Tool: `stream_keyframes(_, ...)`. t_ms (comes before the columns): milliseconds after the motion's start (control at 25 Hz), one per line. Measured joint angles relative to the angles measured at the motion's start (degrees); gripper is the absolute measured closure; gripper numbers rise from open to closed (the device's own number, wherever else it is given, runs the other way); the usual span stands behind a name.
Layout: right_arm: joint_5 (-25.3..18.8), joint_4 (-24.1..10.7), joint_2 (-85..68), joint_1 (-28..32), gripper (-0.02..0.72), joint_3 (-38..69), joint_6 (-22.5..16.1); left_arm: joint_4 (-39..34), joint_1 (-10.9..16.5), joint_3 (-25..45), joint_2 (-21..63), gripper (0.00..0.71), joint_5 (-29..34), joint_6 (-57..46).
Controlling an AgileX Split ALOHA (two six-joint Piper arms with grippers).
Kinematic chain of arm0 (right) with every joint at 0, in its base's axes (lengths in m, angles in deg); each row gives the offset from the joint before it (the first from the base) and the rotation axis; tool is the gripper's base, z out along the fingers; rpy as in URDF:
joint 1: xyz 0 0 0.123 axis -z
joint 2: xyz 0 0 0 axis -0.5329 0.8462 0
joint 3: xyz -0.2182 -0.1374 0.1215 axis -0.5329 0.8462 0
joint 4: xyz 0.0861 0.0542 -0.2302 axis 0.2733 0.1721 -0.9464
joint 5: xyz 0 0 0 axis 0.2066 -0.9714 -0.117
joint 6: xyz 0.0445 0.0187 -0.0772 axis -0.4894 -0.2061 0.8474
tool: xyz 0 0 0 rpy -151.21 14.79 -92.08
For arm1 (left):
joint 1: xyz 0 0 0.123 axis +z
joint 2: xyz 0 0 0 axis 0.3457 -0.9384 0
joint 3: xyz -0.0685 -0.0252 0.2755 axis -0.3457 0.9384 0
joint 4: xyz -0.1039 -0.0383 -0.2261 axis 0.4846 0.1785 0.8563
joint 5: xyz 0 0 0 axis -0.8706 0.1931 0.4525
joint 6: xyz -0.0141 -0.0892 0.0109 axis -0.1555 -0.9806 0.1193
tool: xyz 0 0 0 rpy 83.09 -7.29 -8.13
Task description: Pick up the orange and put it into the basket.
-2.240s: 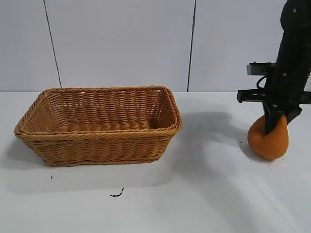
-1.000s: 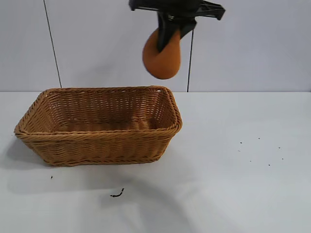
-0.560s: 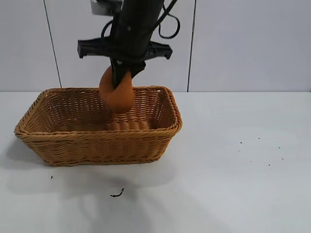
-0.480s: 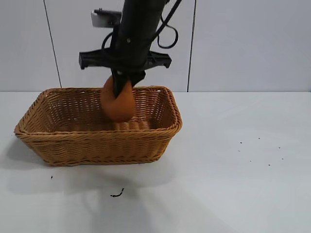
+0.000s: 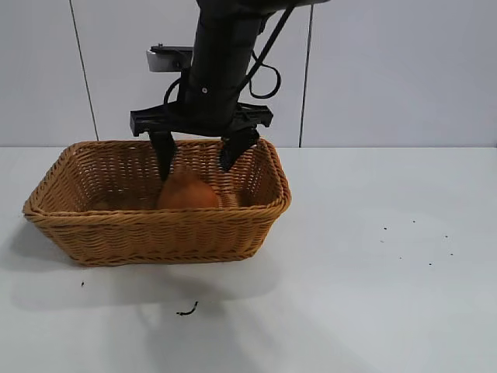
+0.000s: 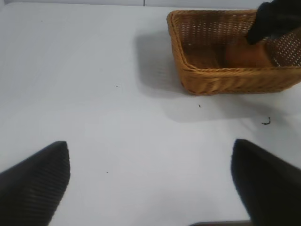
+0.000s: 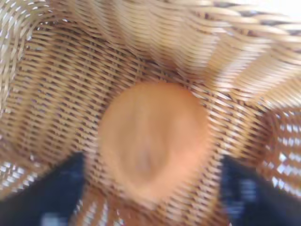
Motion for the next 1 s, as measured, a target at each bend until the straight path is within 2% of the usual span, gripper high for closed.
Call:
stream_keyframes(240,-2.1,-0.8,0.0,8.4,0.080,-0.9,0.5,0.0,0.0,0.0,0.0,0.044,0.0,0.0)
stream_keyframes(600,-2.2,-1.5,0.0,23.0,0.080,-0.9,0.9,0.0,0.0,0.0,0.0,0.044,0.0,0.0)
stream_keyframes(840,-2.2,-0.9,-0.2,28.7,0.080,-0.7,0.9,0.0,0.0,0.0,0.0,0.044,0.0,0.0)
stream_keyframes(1000,-2.2,-1.2,-3.7,30.2,0.080,4.3,1.3,0.0,0.0,0.0,0.0,0.044,0.0,0.0)
